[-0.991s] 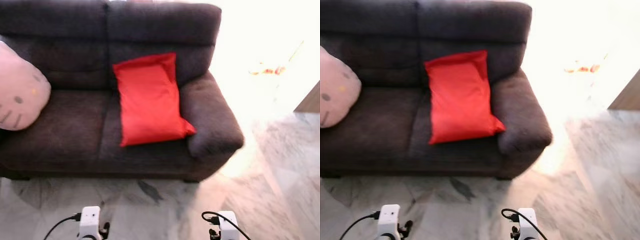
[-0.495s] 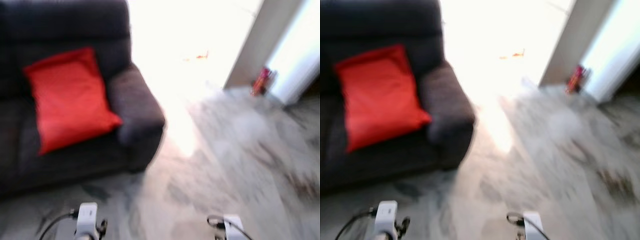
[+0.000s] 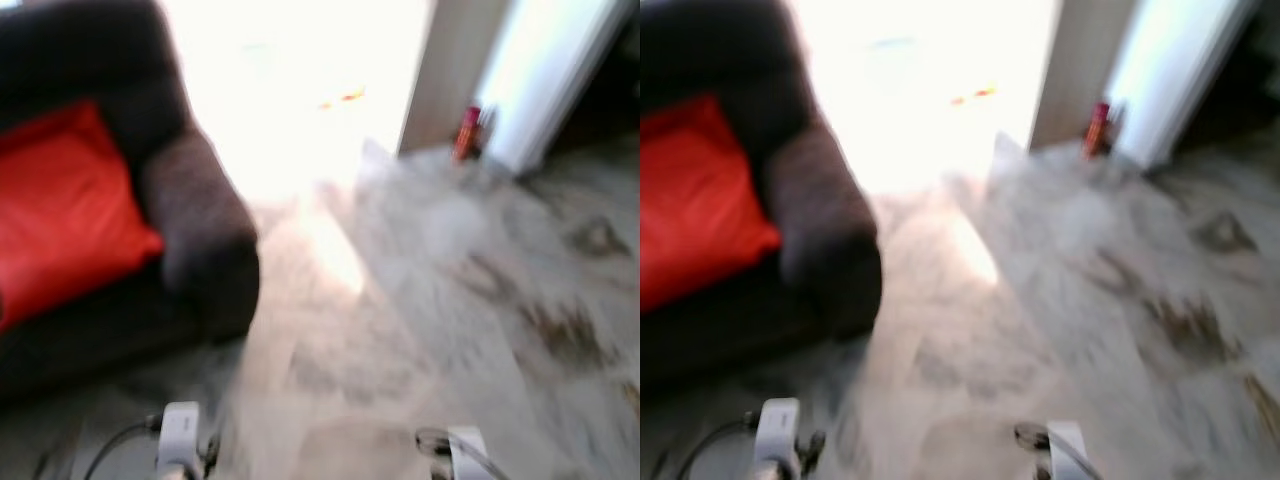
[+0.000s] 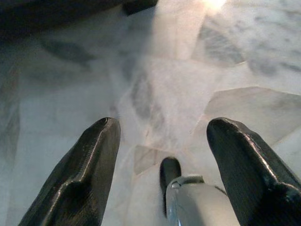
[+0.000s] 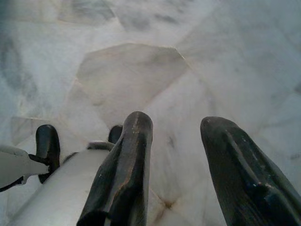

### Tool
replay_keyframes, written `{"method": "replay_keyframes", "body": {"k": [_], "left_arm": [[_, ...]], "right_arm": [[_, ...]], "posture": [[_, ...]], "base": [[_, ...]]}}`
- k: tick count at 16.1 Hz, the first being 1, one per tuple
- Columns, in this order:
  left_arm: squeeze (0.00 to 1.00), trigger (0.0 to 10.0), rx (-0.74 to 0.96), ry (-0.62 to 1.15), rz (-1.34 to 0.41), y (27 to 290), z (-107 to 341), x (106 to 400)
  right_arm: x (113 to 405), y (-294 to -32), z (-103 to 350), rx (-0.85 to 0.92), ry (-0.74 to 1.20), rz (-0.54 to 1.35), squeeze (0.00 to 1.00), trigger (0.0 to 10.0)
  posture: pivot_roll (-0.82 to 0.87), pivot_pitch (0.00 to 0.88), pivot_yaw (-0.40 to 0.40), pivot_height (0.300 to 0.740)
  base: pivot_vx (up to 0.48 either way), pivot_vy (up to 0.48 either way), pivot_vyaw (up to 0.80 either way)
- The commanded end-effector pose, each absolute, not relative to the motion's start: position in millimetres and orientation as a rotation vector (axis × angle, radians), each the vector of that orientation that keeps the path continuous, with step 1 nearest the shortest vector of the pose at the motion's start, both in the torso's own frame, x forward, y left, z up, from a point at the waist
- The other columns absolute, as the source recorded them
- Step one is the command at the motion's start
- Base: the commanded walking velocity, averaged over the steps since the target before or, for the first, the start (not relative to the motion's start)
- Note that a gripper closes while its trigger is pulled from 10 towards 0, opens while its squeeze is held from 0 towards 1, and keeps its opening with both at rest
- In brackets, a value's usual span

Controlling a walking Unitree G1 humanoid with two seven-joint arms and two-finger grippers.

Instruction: Move the pillow to the sofa from floor

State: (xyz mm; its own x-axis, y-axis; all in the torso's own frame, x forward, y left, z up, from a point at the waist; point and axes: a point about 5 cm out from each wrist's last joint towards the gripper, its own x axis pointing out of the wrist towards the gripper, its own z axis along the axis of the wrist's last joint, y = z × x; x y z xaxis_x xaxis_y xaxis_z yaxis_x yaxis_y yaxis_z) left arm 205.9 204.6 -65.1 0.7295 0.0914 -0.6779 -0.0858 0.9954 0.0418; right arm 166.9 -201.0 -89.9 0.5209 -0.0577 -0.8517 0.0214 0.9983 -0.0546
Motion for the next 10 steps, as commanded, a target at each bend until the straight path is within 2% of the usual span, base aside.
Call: {"method": "replay_keyframes", "body": {"k": [1, 8, 10], "left_arm": [[0.00, 10.0, -0.003, 0.767, 0.119, 208.0, -66.9, 202.7], [0.00, 10.0, 0.000, 0.763, 0.127, 211.3, -66.1, 202.8], [0.00, 10.0, 0.011, 0.768, 0.114, 209.5, -66.1, 203.7]], "right_arm": [[166.4, -193.4, -91.4, -0.045, 1.030, -0.030, 0.00, 10.0], [174.3, -163.8, -91.3, -0.036, 1.022, 0.000, 0.00, 10.0], [177.8, -155.1, -90.0, -0.030, 1.005, 0.011, 0.00, 10.0]], "posture": [[0.12, 0.093, -0.026, 0.740], [0.11, 0.089, -0.029, 0.740], [0.10, 0.085, -0.028, 0.740]], "base": [[0.000, 0.000, -0.76], [0.000, 0.000, -0.76], [0.141, 0.000, -0.22]]}}
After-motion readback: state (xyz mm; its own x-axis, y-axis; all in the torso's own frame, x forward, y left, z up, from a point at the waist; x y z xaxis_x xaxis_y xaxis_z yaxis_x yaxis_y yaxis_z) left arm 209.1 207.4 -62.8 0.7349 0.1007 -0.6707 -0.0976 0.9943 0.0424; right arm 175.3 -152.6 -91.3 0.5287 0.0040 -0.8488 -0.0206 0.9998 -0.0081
